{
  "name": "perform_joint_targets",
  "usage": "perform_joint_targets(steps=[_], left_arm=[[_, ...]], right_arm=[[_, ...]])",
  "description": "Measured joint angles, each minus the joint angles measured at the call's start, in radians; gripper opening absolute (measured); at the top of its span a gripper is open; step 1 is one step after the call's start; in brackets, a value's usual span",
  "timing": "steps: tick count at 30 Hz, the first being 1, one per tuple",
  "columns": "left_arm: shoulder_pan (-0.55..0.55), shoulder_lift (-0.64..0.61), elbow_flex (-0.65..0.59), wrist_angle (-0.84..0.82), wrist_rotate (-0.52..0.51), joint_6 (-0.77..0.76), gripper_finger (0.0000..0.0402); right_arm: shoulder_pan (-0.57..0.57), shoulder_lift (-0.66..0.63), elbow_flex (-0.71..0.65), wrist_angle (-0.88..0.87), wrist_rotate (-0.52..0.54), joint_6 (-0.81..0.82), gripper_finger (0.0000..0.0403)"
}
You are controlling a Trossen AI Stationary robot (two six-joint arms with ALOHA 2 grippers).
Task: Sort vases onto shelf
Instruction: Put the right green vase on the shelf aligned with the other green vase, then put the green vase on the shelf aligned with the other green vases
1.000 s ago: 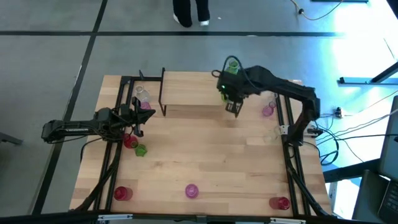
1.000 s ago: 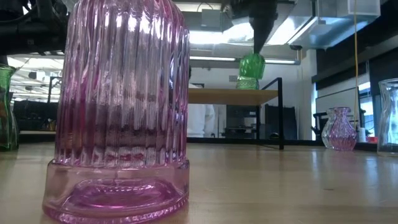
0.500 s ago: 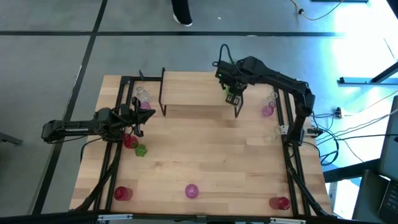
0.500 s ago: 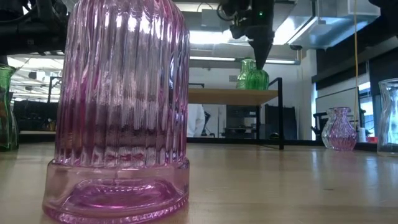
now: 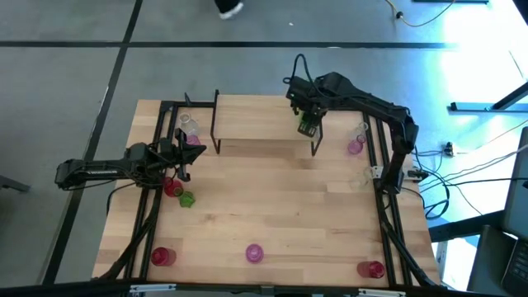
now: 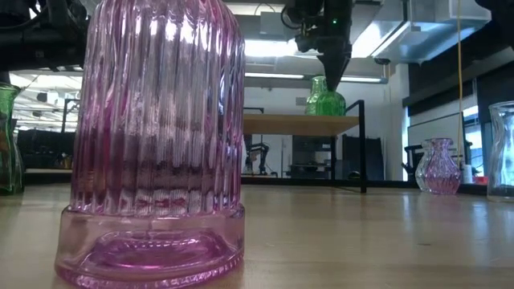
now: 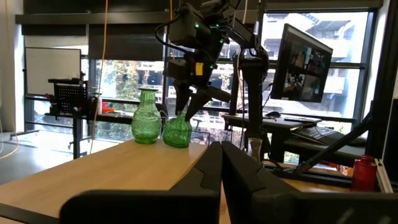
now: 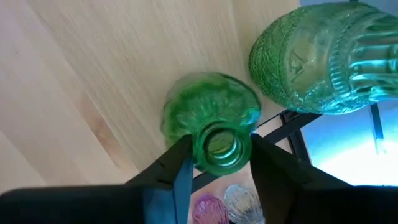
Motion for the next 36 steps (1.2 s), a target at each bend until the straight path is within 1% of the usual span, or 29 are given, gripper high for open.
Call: perform_joint_targets(steps=[4, 8, 11, 14, 17, 20, 23, 25, 27, 30, 33, 36], left_arm=[[0.0, 0.0, 0.0, 0.0, 0.0, 0.0, 0.0], [0.0, 0.0, 0.0, 0.0, 0.0, 0.0, 0.0], [0.0, 0.0, 0.0, 0.0, 0.0, 0.0, 0.0], [0.0, 0.0, 0.0, 0.0, 0.0, 0.005, 0.0], [0.0, 0.0, 0.0, 0.0, 0.0, 0.007, 0.0], [0.0, 0.0, 0.0, 0.0, 0.002, 0.007, 0.0], [0.0, 0.0, 0.0, 0.0, 0.048, 0.008, 0.0], [0.0, 0.0, 0.0, 0.007, 0.057, 0.013, 0.0], [0.0, 0.0, 0.0, 0.051, 0.047, 0.001, 0.0], [0.0, 0.0, 0.0, 0.082, 0.046, -0.023, 0.0008], [0.0, 0.013, 0.023, 0.039, 0.046, -0.026, 0.0038], [0.0, 0.055, 0.079, -0.06, 0.048, -0.027, 0.0081]], right_arm=[[0.001, 0.0, 0.0, 0.018, 0.058, -0.001, 0.0158], [0.001, 0.0, 0.0, 0.02, 0.097, -0.019, 0.0162], [0.007, -0.007, 0.0, 0.02, 0.099, -0.021, 0.0163], [0.038, -0.037, 0.0, 0.019, 0.097, -0.021, 0.0163], [0.092, -0.078, 0.0, 0.019, 0.095, 0.002, 0.0163], [0.171, -0.12, 0.0, 0.021, 0.077, 0.031, 0.0163], [0.285, -0.161, 0.0, 0.059, 0.054, 0.053, 0.0163], [0.373, -0.191, -0.026, 0.121, 0.052, 0.048, 0.0163], [0.458, -0.223, -0.075, 0.198, 0.063, 0.023, 0.0163], [0.567, -0.286, -0.201, 0.352, 0.066, -0.003, 0.0163], [0.646, -0.363, -0.389, 0.521, 0.063, -0.028, 0.0163], [0.692, -0.445, -0.61, 0.722, 0.046, -0.031, 0.0163]])
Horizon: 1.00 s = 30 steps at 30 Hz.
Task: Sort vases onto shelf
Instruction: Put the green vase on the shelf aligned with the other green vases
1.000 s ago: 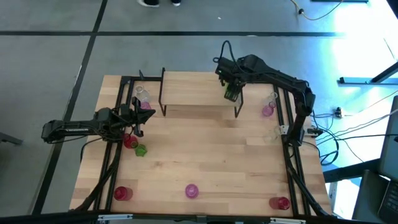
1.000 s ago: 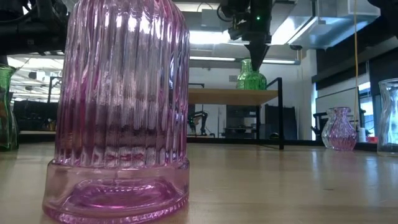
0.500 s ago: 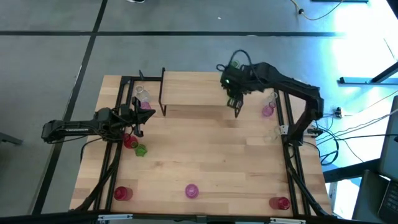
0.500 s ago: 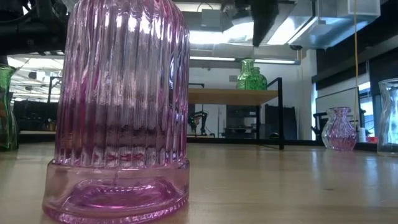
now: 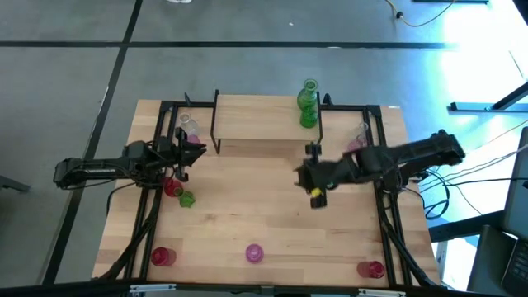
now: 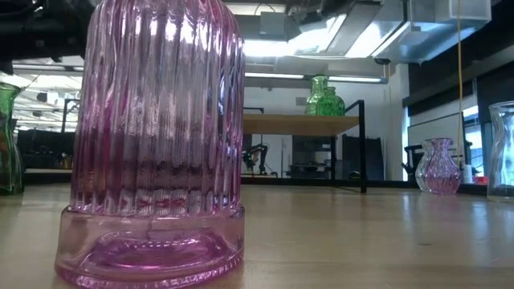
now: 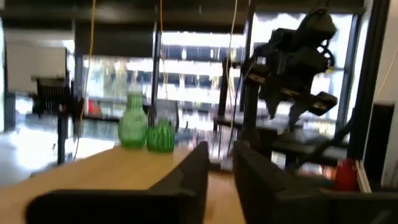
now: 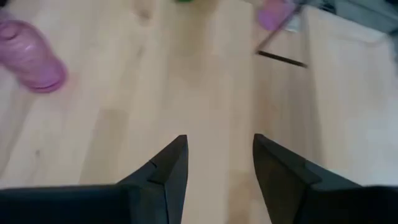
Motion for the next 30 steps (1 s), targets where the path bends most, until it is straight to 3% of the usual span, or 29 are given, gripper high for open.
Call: perform_joint_targets(steps=[6, 12, 23, 30], left_arm=[[-0.039, 0.147, 0.215, -0.303, 0.008, -0.024, 0.0153], [-0.134, 0.342, 0.462, -0.629, -0.075, -0.121, 0.0159], [-0.358, 0.699, 0.925, -1.22, -0.115, -0.554, 0.0157], [-0.549, 0.848, 1.077, -1.451, -0.085, -0.905, 0.0157]], right_arm=[[0.053, -0.121, -0.379, 0.4, -0.005, -0.003, 0.0163], [0.108, -0.149, -0.591, 0.692, -0.006, -0.029, 0.0163], [0.151, -0.149, -0.698, 0.78, -0.006, -0.016, 0.0163], [0.151, -0.149, -0.718, 0.783, -0.005, 0.037, 0.0163]])
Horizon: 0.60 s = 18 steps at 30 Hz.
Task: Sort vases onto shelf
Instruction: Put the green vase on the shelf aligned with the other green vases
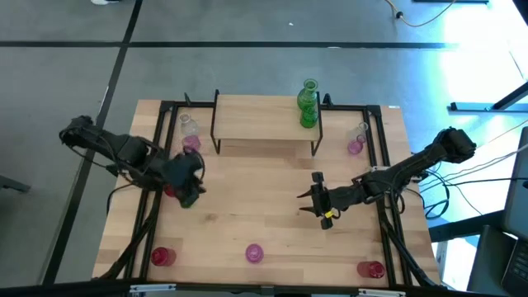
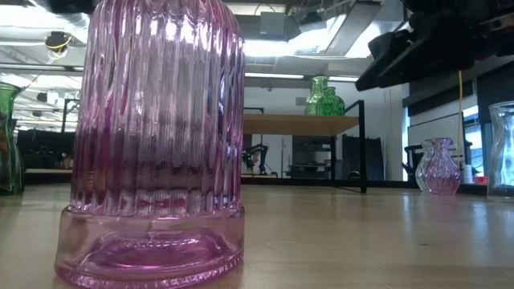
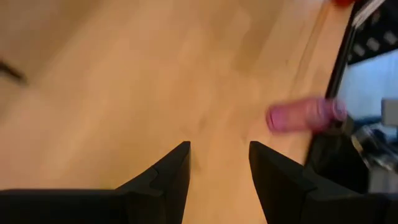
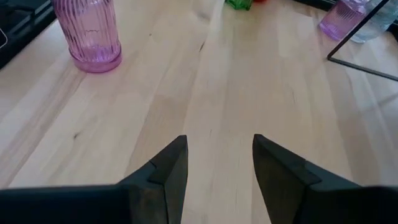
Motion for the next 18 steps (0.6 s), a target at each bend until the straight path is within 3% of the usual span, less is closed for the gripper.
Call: perform_joint_targets(steps=[11, 18], left_arm=[[-0.248, 0.105, 0.021, -0.171, 0.043, -0.428, 0.0157], [-0.287, 0.146, 0.021, -0.353, -0.006, -0.466, 0.0157]], right_arm=[[-0.003, 0.0, -0.001, 0.009, 0.01, 0.002, 0.0163], [-0.003, 0.0, -0.001, 0.018, 0.011, 0.002, 0.0163]])
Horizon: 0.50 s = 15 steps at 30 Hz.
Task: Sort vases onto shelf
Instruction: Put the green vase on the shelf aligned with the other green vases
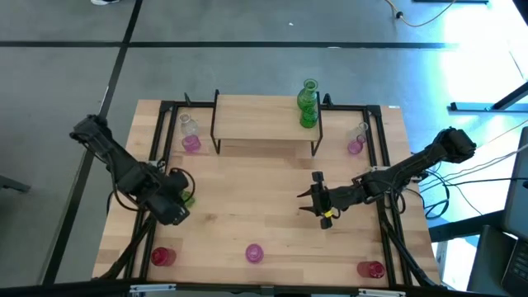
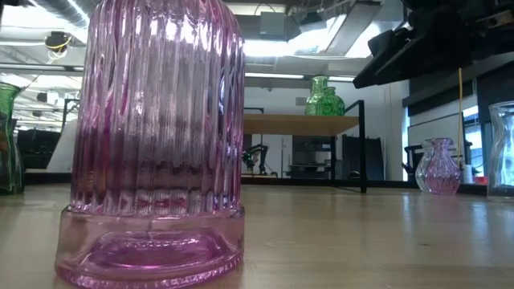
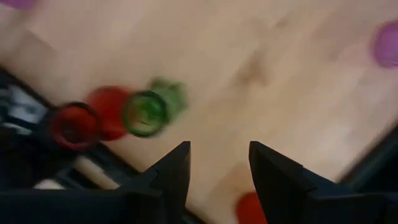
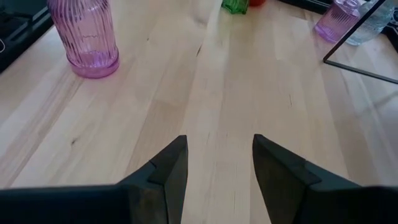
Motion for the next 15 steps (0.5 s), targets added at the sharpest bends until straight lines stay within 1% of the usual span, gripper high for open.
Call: perform_joint_targets(steps=[4, 7, 12, 15], left_arm=[[-0.013, 0.02, -0.003, -0.017, -0.008, 0.134, 0.0157], [-0.019, 0.021, -0.03, -0.019, -0.016, 0.223, 0.0157], [-0.019, 0.022, -0.109, -0.009, 0.014, 0.278, 0.0157], [-0.018, 0.022, -0.139, 0.01, -0.003, 0.295, 0.0157]], right_arm=[[0.0, 0.0, 0.0, 0.006, 0.0, 0.0, 0.0163], [0.0, 0.0, 0.0, 0.006, 0.0, -0.002, 0.0163], [0.0, 0.017, 0.0, 0.006, 0.0, -0.003, 0.0163], [0.0, 0.034, 0.0, 0.008, 0.008, -0.003, 0.0163]])
